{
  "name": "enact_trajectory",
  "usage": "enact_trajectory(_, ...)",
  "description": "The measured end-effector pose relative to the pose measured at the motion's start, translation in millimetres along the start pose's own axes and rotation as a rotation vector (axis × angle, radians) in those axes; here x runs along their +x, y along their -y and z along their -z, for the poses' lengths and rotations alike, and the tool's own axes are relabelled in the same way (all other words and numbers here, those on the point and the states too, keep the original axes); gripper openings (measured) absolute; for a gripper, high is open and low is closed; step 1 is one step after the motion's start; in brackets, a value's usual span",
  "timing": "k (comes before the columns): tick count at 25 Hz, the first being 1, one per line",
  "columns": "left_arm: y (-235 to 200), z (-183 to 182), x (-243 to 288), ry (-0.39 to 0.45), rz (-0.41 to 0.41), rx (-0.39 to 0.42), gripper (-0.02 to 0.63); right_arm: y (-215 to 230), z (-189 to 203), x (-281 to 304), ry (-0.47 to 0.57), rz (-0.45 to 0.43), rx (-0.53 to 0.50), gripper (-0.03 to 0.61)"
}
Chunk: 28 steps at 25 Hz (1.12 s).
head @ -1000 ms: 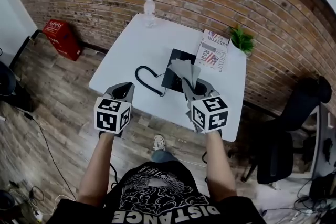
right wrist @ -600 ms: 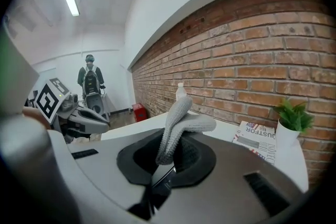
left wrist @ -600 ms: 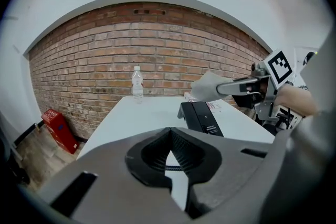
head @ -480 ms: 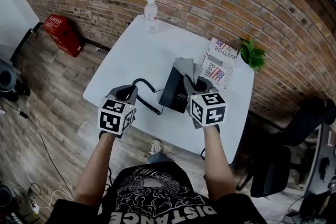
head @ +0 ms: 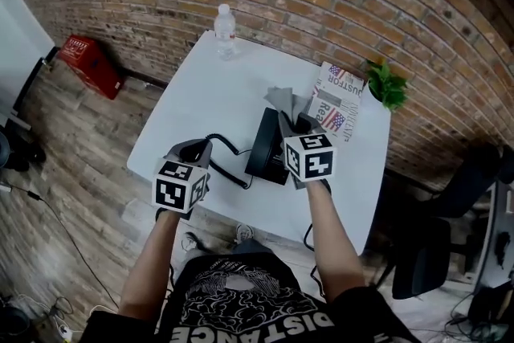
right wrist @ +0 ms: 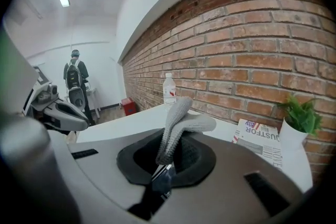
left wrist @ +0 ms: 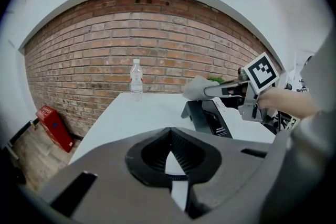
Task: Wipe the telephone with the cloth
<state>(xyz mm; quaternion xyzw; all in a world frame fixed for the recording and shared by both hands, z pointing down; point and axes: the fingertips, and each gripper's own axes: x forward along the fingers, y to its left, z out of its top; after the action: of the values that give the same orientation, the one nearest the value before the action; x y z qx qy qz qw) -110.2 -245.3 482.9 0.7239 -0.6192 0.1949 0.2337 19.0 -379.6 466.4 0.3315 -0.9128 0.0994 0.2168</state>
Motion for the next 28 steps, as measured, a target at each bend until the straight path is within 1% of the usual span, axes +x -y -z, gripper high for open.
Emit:
enact_trajectory(4,-4.1,2.9,1.3,-0.004,0.043,0.017,0.006,-9.4,15.1,15.3,-0.064,0.005,-0.013,0.012)
enact_trajectory(8,-11.4,3.5,-2.9,-0.006,0.08,0.031,0.006,-19.4,28.2,22.4,-0.11,0.018,0.004,0.012)
enact_trajectory(19,-17.3,9.8,2.5,-0.017,0.189,0.061,0.006,-42.0,50.5,23.3,-0.162,0.052,0.057,0.012)
enact_trajectory(28,-10.0,14.7,4.1,-0.017,0.246,0.082,0.006,-54.6,66.7,13.9,-0.178,0.075,0.087,0.012)
